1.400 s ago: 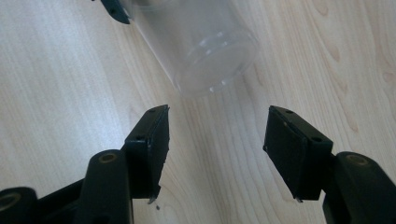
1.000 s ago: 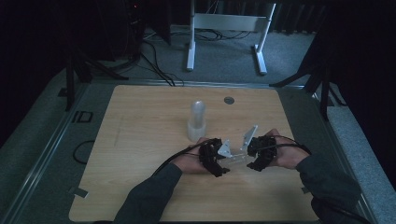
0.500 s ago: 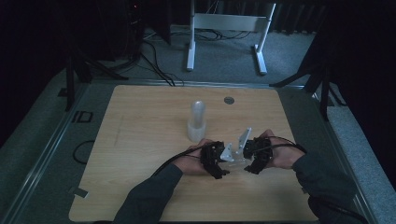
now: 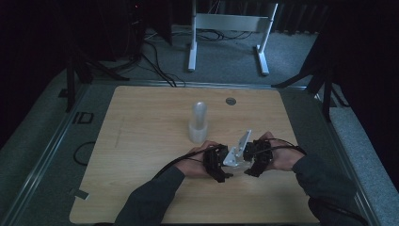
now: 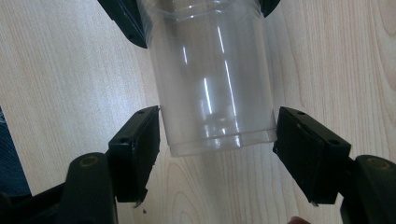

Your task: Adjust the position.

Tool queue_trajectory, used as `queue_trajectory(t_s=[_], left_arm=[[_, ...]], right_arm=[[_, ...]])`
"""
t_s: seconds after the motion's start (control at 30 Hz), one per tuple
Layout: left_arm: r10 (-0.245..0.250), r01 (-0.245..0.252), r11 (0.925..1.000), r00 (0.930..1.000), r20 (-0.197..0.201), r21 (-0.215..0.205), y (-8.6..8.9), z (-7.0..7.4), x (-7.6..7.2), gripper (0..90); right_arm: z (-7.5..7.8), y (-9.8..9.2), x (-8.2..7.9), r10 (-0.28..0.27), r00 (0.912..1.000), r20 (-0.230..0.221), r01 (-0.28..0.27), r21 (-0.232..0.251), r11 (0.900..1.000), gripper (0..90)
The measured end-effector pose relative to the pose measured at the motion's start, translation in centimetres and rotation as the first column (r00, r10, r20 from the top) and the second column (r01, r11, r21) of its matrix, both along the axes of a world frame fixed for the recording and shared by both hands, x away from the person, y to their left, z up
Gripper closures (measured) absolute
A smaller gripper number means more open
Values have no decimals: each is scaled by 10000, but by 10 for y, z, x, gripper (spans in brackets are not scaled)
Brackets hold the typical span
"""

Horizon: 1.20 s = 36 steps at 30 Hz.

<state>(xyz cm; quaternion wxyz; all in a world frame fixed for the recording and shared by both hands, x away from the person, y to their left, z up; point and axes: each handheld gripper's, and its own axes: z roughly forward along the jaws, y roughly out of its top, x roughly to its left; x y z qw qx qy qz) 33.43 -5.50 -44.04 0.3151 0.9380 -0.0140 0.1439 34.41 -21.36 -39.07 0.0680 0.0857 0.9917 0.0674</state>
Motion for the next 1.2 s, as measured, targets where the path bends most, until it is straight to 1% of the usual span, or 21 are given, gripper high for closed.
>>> queue_trajectory(t_s=[0.03,0.17,0.23,0.5,0.7,0.8,0.83,0.87,0.97,1.07,1.1,1.2], left_arm=[[-2,1,9999,10000,-53,-114,0,1,0,285],[-40,39,9998,10000,-71,-190,1,2,0,285],[-53,51,9997,10000,-71,-253,1,3,0,285],[-119,117,9995,9999,-73,-278,2,3,0,284],[-67,65,9996,10000,-74,-274,1,4,0,275],[-17,14,9995,10000,-97,-310,1,3,0,265],[16,-25,9991,9998,-215,-412,1,3,0,265],[-13,5,9992,9998,-213,-393,1,4,0,251],[96,-109,9986,9996,-250,-519,2,4,0,194],[192,-205,9982,9996,-228,-571,2,5,1,181],[278,-294,9975,9993,-263,-648,3,4,2,181],[381,-399,9970,9989,-282,-665,3,4,3,182]], right_arm=[[0,0,0,25,10000,12,-25,8,10000,315],[-1,0,-1,38,10000,-11,-38,21,10000,328],[-1,-1,0,149,9999,-9,-149,106,9998,358],[-1,-2,0,136,9999,-35,-136,185,9997,382],[0,-3,-1,82,10000,17,-83,245,9997,402],[0,-3,0,88,10000,25,-88,266,9996,405],[0,-3,0,97,9999,32,-97,270,9996,407],[0,-3,-1,87,10000,23,-88,273,9996,409],[-2,-3,-1,82,10000,27,-83,254,9996,411],[-2,-4,0,69,10000,35,-70,246,9997,411],[-2,-4,0,4,10000,56,-6,310,9995,411],[-2,-5,0,-156,9999,35,154,433,9989,411]])
